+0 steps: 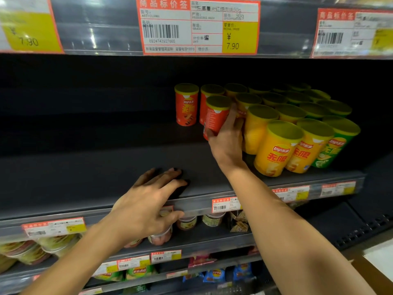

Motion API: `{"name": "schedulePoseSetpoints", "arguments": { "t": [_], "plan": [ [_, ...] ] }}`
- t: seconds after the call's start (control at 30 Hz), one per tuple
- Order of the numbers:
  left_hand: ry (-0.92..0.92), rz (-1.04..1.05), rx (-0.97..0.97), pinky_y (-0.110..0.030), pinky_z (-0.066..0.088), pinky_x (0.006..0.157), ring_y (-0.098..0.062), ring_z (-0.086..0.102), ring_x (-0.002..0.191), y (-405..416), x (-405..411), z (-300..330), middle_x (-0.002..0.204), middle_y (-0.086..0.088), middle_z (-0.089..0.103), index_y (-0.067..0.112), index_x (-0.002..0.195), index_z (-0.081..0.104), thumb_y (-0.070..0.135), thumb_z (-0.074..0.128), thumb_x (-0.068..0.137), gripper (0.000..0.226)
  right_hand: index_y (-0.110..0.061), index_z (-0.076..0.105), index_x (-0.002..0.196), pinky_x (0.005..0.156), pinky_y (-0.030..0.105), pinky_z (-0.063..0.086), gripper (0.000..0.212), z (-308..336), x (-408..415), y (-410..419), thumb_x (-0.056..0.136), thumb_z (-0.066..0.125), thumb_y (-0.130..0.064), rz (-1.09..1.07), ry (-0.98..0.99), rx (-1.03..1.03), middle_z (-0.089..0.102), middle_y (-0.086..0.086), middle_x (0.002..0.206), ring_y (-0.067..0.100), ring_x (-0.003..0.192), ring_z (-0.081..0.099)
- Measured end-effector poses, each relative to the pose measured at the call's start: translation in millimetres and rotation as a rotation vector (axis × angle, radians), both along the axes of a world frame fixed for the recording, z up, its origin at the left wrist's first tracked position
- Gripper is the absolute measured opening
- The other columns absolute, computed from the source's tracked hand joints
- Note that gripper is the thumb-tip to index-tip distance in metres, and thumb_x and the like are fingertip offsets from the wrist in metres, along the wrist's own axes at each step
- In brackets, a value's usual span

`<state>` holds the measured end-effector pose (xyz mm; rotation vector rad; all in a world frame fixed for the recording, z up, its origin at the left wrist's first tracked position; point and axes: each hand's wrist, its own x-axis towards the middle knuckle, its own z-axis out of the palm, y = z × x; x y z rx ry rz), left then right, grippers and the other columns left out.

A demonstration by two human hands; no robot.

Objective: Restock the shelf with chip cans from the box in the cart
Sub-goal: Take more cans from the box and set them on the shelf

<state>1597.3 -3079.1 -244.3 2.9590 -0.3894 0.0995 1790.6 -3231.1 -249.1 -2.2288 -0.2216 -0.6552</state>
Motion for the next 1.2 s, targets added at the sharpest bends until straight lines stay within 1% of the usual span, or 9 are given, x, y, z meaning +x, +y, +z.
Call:
{"name": "schedulePoseSetpoints", "arguments": {
  "t": [0.13,0.43,0.63,0.73,0.8,0.87,0.93,1.03,1.2],
  "plan": [
    [0.007,0.006,0.029,-0.034,-0.010,0.121,-0.009,0.018,0.148,0,1,0,0.160,0.007,0.025,0.036,0.146,0.036,0.070,0.032,0.082,0.073,-0.009,0.019,0.156,0.104,0.052,0.045,0.092,0,4,6,0.085,0.076,-0.022,-0.059,0.017,-0.030,0.038,0.029,0.143,0.047,0.128,0.046],
    [0.002,0.018,0.081,-0.037,-0.001,0.120,-0.014,0.031,0.144,0,0,-1,0.154,0.001,0.038,0.032,0.141,0.044,0.068,0.039,0.084,0.068,-0.005,0.017,0.156,0.103,0.050,0.046,0.092,-3,5,10,0.086,0.075,-0.020,-0.124,0.009,-0.083,0.039,0.028,0.144,0.046,0.130,0.045],
    [0.006,-0.005,0.088,-0.041,0.005,0.119,-0.017,0.036,0.142,5,1,-2,0.151,0.001,0.043,0.031,0.139,0.047,0.070,0.041,0.086,0.066,-0.009,0.003,0.157,0.109,0.046,0.038,0.100,11,-22,5,0.088,0.072,-0.026,-0.006,0.266,-0.082,0.026,0.024,0.154,0.043,0.139,0.035],
    [-0.007,-0.004,0.045,-0.040,0.008,0.120,-0.016,0.039,0.140,5,5,-3,0.149,0.003,0.045,0.032,0.139,0.048,0.072,0.039,0.087,0.066,-0.014,0.018,0.154,0.102,0.043,0.042,0.076,20,-54,-14,0.095,0.061,-0.036,0.091,0.401,-0.252,0.038,0.013,0.149,0.034,0.136,0.040],
    [-0.021,0.022,0.005,-0.037,0.022,0.118,-0.020,0.048,0.133,1,8,-1,0.143,0.003,0.051,0.030,0.137,0.049,0.071,0.037,0.087,0.066,-0.013,0.036,0.148,0.087,0.040,0.049,0.058,16,-80,-29,0.098,0.052,-0.038,0.065,0.183,-0.389,0.053,0.012,0.135,0.033,0.123,0.053],
    [-0.039,0.068,-0.021,-0.038,0.041,0.105,-0.024,0.057,0.121,-8,11,3,0.134,0.002,0.058,0.027,0.134,0.053,0.069,0.038,0.085,0.065,-0.010,0.053,0.137,0.073,0.038,0.053,0.048,7,-99,-42,0.097,0.049,-0.038,0.036,0.027,-0.417,0.064,0.012,0.116,0.032,0.108,0.062],
    [-0.072,0.061,-0.027,-0.039,0.050,0.093,-0.025,0.062,0.111,-21,14,9,0.127,0.001,0.062,0.026,0.129,0.057,0.066,0.039,0.086,0.062,-0.011,0.057,0.133,0.087,0.041,0.053,0.048,-5,-111,-54,0.098,0.044,-0.040,0.061,0.040,-0.436,0.065,0.013,0.118,0.032,0.115,0.059],
    [-0.126,-0.016,-0.004,-0.040,0.052,0.090,-0.025,0.064,0.108,-43,22,14,0.125,0.000,0.063,0.024,0.126,0.058,0.061,0.039,0.087,0.058,-0.010,0.058,0.133,0.111,0.046,0.040,0.048,-27,-127,-76,0.100,0.037,-0.038,0.103,-0.063,-0.508,0.060,0.014,0.132,0.033,0.131,0.051],
    [-0.267,-0.200,-0.071,-0.045,0.049,0.096,-0.031,0.062,0.111,-102,26,1,0.129,-0.009,0.062,0.013,0.123,0.065,0.045,0.044,0.087,0.052,-0.010,0.048,0.146,0.115,0.048,0.035,0.051,-52,-157,-130,0.100,0.046,-0.033,0.087,-0.074,-0.476,0.039,0.015,0.155,0.029,0.148,0.030]
  ]
}}
